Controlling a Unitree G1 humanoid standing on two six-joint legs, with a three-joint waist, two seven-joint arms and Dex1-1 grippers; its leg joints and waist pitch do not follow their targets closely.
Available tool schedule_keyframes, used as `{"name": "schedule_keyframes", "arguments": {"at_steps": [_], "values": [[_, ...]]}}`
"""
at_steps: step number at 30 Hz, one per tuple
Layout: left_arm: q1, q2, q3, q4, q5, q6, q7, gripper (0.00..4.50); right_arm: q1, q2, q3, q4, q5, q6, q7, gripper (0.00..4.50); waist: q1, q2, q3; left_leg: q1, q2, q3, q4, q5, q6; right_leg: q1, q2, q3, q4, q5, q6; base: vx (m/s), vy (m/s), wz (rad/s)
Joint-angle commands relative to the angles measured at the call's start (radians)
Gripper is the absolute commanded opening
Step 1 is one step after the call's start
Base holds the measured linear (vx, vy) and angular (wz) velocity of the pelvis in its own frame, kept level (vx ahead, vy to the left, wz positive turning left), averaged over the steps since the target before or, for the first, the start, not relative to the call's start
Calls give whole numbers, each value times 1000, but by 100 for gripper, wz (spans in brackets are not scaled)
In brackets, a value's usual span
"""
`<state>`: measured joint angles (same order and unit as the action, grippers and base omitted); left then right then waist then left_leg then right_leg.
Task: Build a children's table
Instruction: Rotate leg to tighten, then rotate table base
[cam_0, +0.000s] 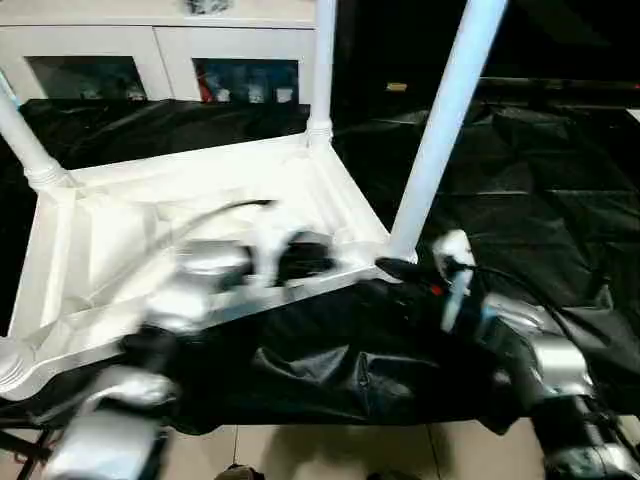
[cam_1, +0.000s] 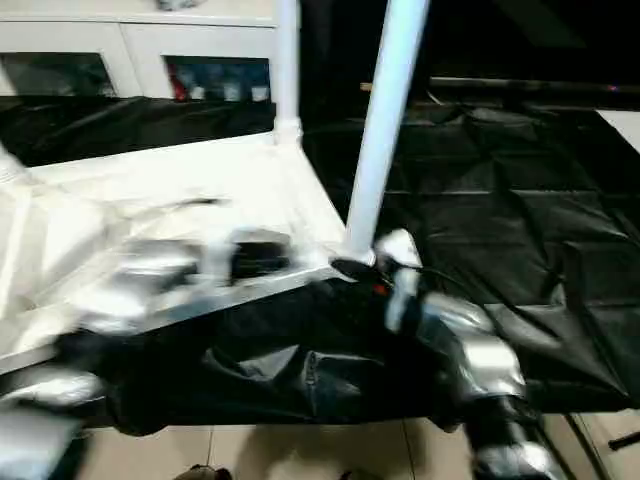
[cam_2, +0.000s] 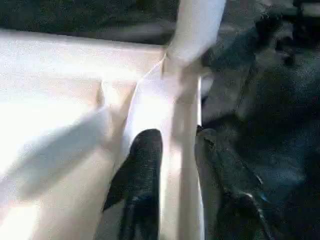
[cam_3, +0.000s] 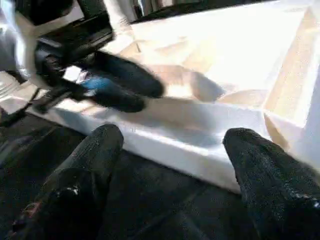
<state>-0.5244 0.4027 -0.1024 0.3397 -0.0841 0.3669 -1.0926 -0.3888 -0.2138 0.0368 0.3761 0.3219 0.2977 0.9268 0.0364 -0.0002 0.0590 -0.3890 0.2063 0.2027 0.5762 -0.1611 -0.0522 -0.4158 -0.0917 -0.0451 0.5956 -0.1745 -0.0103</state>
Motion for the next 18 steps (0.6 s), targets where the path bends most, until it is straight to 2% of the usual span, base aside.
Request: {"name": "schedule_keyframes", "arguments": {"at_steps": [1,3,4,5,6,8,9,10,11,12,13,14,17,18], "values": [[36,53,24,-122,-45,97,-56,162,-18,20,11,35,-16,-22,-32,368,3,2,-73,23,25,-14,-66,-198,26,45,-39,26,-54,-171,-225,0,0,0],[64,87,31,-170,-63,132,-77,182,-31,35,9,55,-16,-29,-42,368,2,9,-71,31,24,-9,-66,-199,26,40,-31,27,-57,-156,-231,0,0,0],[100,128,40,-225,-80,171,-99,188,-49,53,9,83,-18,-39,-55,368,6,6,-72,35,27,-8,-65,-207,19,38,-34,29,-52,-142,-240,0,0,0],[123,155,46,-261,-91,198,-112,191,-61,65,10,100,-19,-46,-62,368,4,-1,-70,26,25,-11,-69,-204,20,44,-35,28,-50,-149,-239,0,0,0],[147,179,47,-298,-100,225,-122,202,-74,78,10,117,-23,-53,-68,368,5,5,-68,35,26,-10,-69,-229,8,38,-35,29,-52,-178,-231,0,0,0],[185,207,41,-338,-90,241,-122,215,-100,103,8,158,-37,-84,-98,368,8,9,-66,37,25,-8,-71,-244,1,35,-32,30,-57,-199,-220,0,0,0],[228,225,32,-373,-74,252,-110,225,-139,139,-7,223,-51,-132,-162,368,5,6,-66,31,26,-12,-74,-248,-12,39,-36,30,-53,-204,-216,0,0,0],[249,237,28,-402,-75,272,-98,231,-159,156,-17,257,-56,-158,-194,368,-2,6,-65,31,24,-11,-76,-266,-25,36,-37,31,-55,-231,-210,0,0,0],[266,241,27,-424,-69,289,-76,237,-190,180,-47,312,-55,-196,-266,368,-3,5,-64,33,23,-12,-76,-275,-27,36,-37,32,-58,-247,-205,0,0,0],[283,243,27,-448,-63,310,-48,237,-227,203,-86,380,-49,-236,-354,368,-4,10,-66,38,24,-11,-73,-284,-39,33,-39,35,-59,-254,-202,0,0,0],[285,244,27,-451,-61,311,-44,249,-233,207,-92,391,-47,-242,-368,368,-5,1,-65,38,24,-9,-74,-284,-39,31,-37,36,-61,-259,-200,0,0,0],[292,247,25,-463,-61,320,-33,260,-250,215,-109,422,-44,-257,-403,368,0,6,-66,42,23,-9,-72,-287,-41,30,-36,36,-59,-261,-195,0,0,0],[307,245,23,-479,-59,330,-9,272,-287,228,-158,493,-24,-296,-494,368,2,4,-66,40,21,-9,-73,-280,-42,32,-32,35,-56,-241,-185,0,0,0],[317,243,21,-486,-51,327,20,278,-319,232,-197,559,-21,-348,-578,368,3,4,-68,39,21,-9,-71,-272,-46,32,-33,35,-53,-226,-178,0,0,0]]}}
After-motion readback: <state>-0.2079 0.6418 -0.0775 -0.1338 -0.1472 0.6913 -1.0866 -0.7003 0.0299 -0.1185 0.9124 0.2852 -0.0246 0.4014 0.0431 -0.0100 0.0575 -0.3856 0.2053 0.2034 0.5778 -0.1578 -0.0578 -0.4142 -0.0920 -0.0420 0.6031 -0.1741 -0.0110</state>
